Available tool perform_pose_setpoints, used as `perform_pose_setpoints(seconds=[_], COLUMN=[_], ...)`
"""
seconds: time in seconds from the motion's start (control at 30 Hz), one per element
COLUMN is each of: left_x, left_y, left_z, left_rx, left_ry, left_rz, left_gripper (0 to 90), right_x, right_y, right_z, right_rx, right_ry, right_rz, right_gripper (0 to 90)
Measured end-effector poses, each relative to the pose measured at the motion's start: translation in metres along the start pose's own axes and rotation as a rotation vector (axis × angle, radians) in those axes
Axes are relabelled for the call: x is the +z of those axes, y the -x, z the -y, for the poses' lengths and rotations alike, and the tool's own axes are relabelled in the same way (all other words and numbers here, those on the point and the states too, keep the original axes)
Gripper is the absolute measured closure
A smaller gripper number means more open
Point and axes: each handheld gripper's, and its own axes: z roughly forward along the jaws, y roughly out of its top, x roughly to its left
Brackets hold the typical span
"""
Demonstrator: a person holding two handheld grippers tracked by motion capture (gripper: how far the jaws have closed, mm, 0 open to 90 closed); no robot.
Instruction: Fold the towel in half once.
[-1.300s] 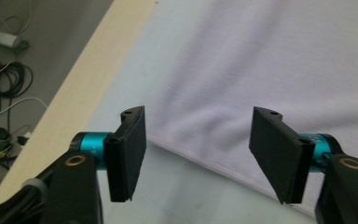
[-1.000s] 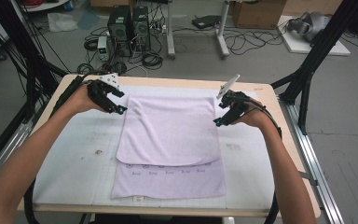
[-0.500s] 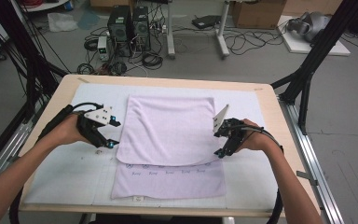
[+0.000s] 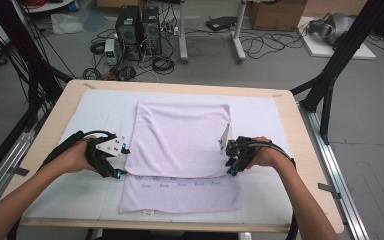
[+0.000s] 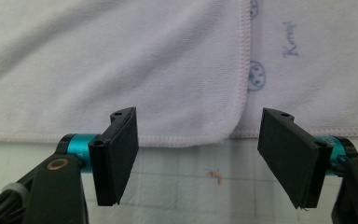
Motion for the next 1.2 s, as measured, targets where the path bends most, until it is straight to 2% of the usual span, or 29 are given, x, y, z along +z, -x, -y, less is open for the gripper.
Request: perform_pose_setpoints(seconds=[0.07,0.13,0.27,0.3,0.4,0.5,0.53,0.6,0.67,0.77,0.9,1.07,1.2], left_x=[0.002,0.004,0.008,0.008,0.011,0.012,0.012,0.012,0.013,0.011,0.003,-0.014,-0.025], left_y=[0.002,0.003,0.004,0.004,0.005,0.005,0.006,0.006,0.008,0.008,0.007,0.008,0.014], left_z=[-0.002,-0.004,-0.006,-0.007,-0.009,-0.012,-0.013,-0.015,-0.017,-0.017,-0.019,-0.02,-0.022], left_rx=[0.014,0.017,0.024,0.043,0.054,0.061,0.055,0.064,0.063,0.066,0.034,-0.003,0.004], left_ry=[-0.019,-0.035,-0.059,-0.07,-0.111,-0.126,-0.131,-0.143,-0.164,-0.174,-0.138,-0.072,-0.041], left_rz=[0.006,0.009,0.021,0.034,0.032,0.032,0.047,0.047,0.05,0.06,0.092,0.11,0.124], left_gripper=[29.6,32.2,38.0,42.4,48.6,58.5,65.1,73.9,86.5,87.9,88.4,88.4,88.4], right_x=[0.0,-0.001,-0.001,-0.002,-0.006,-0.011,-0.013,-0.014,-0.015,-0.017,-0.023,-0.031,-0.037], right_y=[0.0,-0.001,-0.003,-0.003,-0.005,-0.007,-0.007,-0.008,-0.009,-0.008,-0.01,-0.016,-0.024], right_z=[0.0,0.0,0.001,0.001,0.003,0.006,0.006,0.008,0.009,0.01,0.013,0.018,0.022], right_rx=[0.003,-0.007,-0.007,-0.009,-0.013,-0.013,-0.01,-0.013,-0.012,-0.021,-0.019,-0.051,-0.066], right_ry=[-0.001,0.003,0.01,0.012,0.04,0.069,0.073,0.084,0.088,0.104,0.142,0.193,0.229], right_rz=[-0.01,-0.022,-0.03,-0.028,-0.026,-0.02,-0.017,-0.017,-0.019,-0.014,-0.021,-0.021,-0.023], right_gripper=[78.2,82.1,82.7,82.7,82.7,82.8,82.9,83.3,83.7,84.1,84.7,84.7,84.7])
